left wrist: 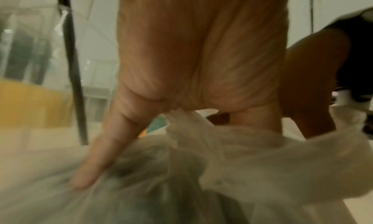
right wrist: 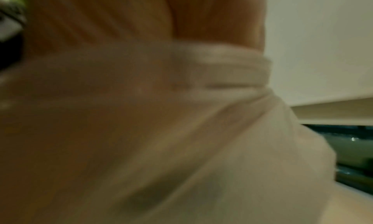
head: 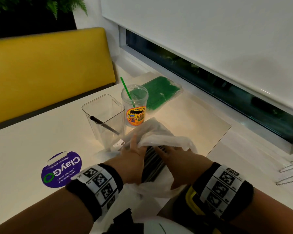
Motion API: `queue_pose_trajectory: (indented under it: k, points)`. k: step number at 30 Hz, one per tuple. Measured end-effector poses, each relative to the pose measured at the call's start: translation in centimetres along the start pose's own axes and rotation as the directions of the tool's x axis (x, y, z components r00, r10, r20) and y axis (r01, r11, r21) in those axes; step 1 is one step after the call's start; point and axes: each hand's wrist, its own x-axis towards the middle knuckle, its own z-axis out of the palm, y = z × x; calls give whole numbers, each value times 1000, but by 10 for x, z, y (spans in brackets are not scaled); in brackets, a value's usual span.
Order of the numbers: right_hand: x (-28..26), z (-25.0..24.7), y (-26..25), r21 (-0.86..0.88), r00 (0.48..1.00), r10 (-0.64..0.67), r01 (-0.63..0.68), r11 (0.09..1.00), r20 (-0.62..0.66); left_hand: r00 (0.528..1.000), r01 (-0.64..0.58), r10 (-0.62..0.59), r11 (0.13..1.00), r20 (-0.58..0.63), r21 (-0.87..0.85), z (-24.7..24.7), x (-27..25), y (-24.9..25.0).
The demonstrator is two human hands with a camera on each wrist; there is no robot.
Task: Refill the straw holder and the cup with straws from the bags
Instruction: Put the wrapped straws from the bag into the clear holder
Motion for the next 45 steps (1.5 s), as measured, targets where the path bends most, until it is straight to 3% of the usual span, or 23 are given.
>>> queue_pose_trajectory:
  k: [3, 5, 9, 11, 13, 16, 21, 25, 27, 29, 31, 33, 35, 37, 38, 39, 40, 42, 45]
  points:
    - [15, -12, -18, 17, 963, -208, 214, 977, -173, 994, -112, 112, 994, 16, -16, -7, 0, -11]
    - [29, -9, -29, 37, 929, -304, 318, 947, -211, 985, -169, 170, 985, 17, -47, -19, -2, -16]
    - [46, 14, -32, -189, 906, -353, 313, 931, -233, 974, -225, 227, 970, 16, -89, -27, 5, -25]
    - [52, 17, -31, -218, 891, -362, 309, 926, -274, 967, -253, 253, 955, -20, -156, -28, 7, -29]
    - [60, 20, -33, -155, 872, -355, 320, 935, -338, 964, -263, 253, 954, -87, -144, -29, 7, -29]
    - [63, 14, -33, 38, 834, -305, 361, 932, -459, 974, -184, 172, 980, -149, -71, -28, 12, -28]
    - [56, 3, -20, 152, 790, -205, 351, 924, -578, 972, -198, 145, 926, -183, -322, -37, 7, -38]
    - [54, -14, -7, 354, 858, -35, 249, 902, -513, 983, -172, 182, 935, 3, -310, -43, -9, -56]
    - [52, -28, -11, 402, 903, -32, 222, 888, -428, 987, -133, 153, 945, 43, -300, -39, -10, -61]
    - [44, -46, -24, 522, 938, -50, 235, 820, -344, 989, -117, 138, 950, 53, -288, -35, -11, -56]
    - [26, -72, -37, 704, 942, -84, 301, 643, -325, 989, -126, 143, 953, 45, -274, -30, -9, -50]
    - [7, -105, -44, 784, 907, -98, 406, 469, -411, 985, -159, 170, 951, 18, -267, -23, -2, -48]
    - [-1, -144, -50, 792, 815, 38, 549, 267, -578, 988, -151, 153, 954, -11, -259, -16, 9, -51]
    - [6, -179, -53, 696, 654, 289, 715, 64, -699, 989, -146, 143, 964, -27, -223, -8, 23, -60]
    - [13, -192, -55, 635, 579, 389, 772, 19, -716, 991, -133, 135, 967, -5, -218, -8, 24, -62]
    - [22, -202, -59, 602, 530, 456, 798, 16, -715, 990, -131, 138, 967, 18, -218, -10, 23, -62]
    - [31, -207, -63, 605, 514, 489, 796, 36, -705, 988, -136, 148, 969, 40, -207, -11, 23, -62]
    - [51, -205, -74, 680, 565, 479, 728, 95, -672, 988, -107, 126, 975, 85, -197, -23, 5, -51]
    - [79, -178, -90, 793, 690, 411, 585, 169, -596, 994, -56, 79, 965, 81, -257, -24, -1, -46]
